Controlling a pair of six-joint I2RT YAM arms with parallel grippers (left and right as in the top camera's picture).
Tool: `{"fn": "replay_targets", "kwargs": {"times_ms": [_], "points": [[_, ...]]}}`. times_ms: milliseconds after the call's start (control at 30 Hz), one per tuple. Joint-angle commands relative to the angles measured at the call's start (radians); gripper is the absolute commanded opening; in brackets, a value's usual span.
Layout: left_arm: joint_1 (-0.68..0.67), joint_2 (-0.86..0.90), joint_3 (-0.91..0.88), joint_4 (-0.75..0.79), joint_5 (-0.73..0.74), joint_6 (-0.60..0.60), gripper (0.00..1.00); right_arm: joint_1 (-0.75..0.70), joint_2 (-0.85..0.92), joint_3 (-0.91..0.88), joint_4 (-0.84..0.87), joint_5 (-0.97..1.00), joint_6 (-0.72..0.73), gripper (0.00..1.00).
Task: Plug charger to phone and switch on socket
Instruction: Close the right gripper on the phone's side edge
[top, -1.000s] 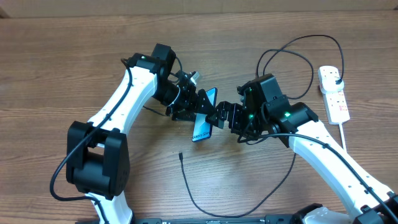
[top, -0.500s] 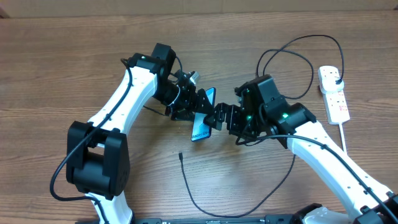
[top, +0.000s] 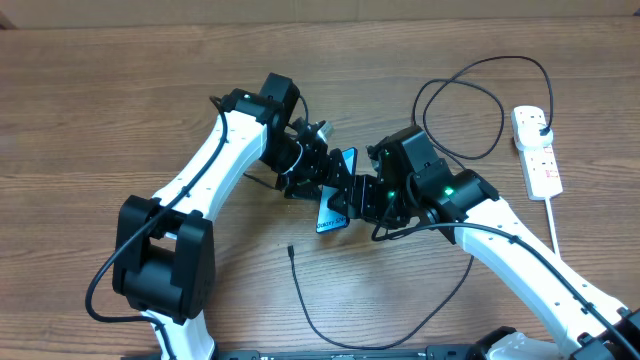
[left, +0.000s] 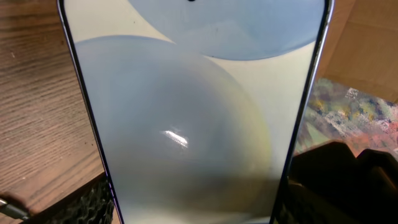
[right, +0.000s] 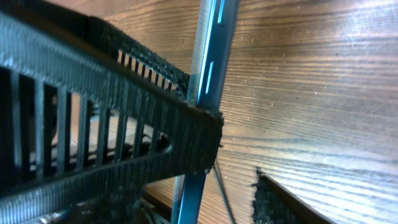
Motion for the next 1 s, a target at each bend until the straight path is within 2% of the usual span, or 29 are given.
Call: {"fn": "replay_targets", "kwargs": {"times_ms": [0, 267, 400, 567, 833, 967], "points": [[-0.001, -0.023, 0.020, 0.004, 0.029, -0.014, 0.65, 0.003, 0.004, -0.004, 0.006, 0.011, 0.013, 0.56], [-0.005, -0.023, 0.020, 0.017, 0.029, -0.077, 0.66, 0.004, 0.004, -0.004, 0.005, 0.010, 0.016, 0.43], [-0.010, -0.023, 0.020, 0.017, 0.030, -0.077, 0.67, 0.004, 0.004, -0.004, 0.005, 0.010, 0.016, 0.41], [-0.016, -0.023, 0.020, 0.017, 0.030, -0.077, 0.68, 0.004, 0.004, -0.004, 0.005, 0.010, 0.016, 0.31], [-0.021, -0.023, 0.020, 0.018, 0.029, -0.077, 0.69, 0.004, 0.004, -0.004, 0.005, 0.011, 0.016, 0.27], [-0.021, -0.023, 0.020, 0.023, 0.029, -0.077, 0.71, 0.004, 0.004, -0.004, 0.005, 0.011, 0.016, 0.20]]}}
